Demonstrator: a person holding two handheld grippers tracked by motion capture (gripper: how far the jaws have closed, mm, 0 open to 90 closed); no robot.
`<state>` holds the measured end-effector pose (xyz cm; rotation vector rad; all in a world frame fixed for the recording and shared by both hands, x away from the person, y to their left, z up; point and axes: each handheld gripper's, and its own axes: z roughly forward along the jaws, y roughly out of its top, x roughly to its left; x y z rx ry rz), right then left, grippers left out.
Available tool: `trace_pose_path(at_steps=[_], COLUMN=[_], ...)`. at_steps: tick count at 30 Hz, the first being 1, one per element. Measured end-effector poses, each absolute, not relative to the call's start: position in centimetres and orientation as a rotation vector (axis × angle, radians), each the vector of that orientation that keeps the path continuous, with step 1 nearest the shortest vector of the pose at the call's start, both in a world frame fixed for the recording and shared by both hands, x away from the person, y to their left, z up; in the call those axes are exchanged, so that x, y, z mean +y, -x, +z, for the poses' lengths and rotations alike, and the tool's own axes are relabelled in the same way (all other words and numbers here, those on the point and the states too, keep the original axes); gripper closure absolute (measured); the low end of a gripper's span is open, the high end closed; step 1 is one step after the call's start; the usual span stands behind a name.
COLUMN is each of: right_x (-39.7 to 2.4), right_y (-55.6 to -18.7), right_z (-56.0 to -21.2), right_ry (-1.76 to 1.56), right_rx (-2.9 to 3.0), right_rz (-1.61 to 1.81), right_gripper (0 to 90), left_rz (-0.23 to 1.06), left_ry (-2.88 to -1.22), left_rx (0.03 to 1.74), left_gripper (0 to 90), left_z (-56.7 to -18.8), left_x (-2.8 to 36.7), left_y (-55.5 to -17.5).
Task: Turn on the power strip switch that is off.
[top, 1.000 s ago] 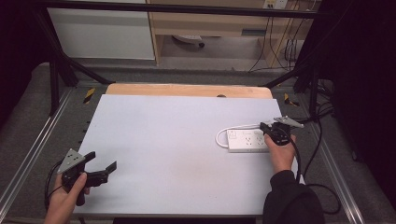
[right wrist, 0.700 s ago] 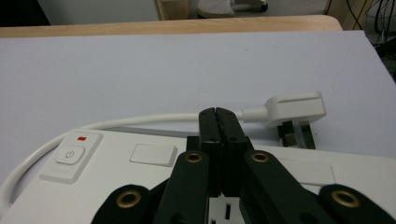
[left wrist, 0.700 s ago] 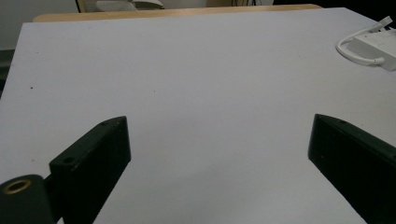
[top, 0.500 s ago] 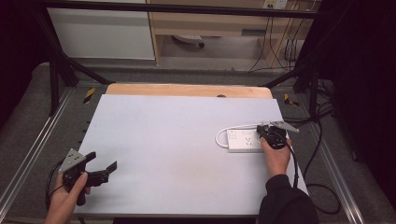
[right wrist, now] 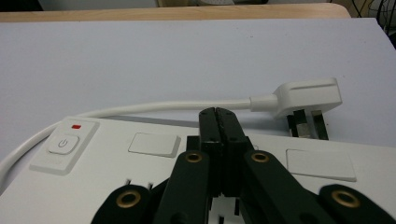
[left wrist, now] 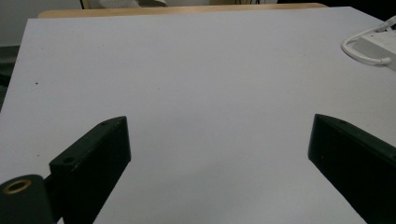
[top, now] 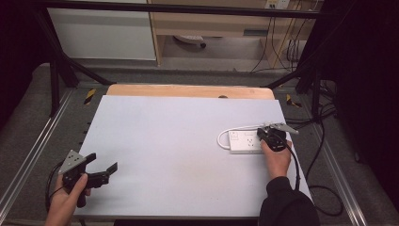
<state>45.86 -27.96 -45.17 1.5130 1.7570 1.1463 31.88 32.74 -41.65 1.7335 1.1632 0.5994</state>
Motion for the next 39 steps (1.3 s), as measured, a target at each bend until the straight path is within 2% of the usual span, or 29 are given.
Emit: trace_pose_path(at_steps=[39], right_x=[-27.72], right_y=[-45.96], right_z=[-45.26], right_ry=[-1.487], right_rx=[1.765], right_rz=[1.153], right_gripper=[90.0], left_rz=[0.6], left_ry=[-1.736], left_rx=[1.171], left_gripper=[5.9], left_z=[-41.72], left_x=[32.74], left_y=[-31.89])
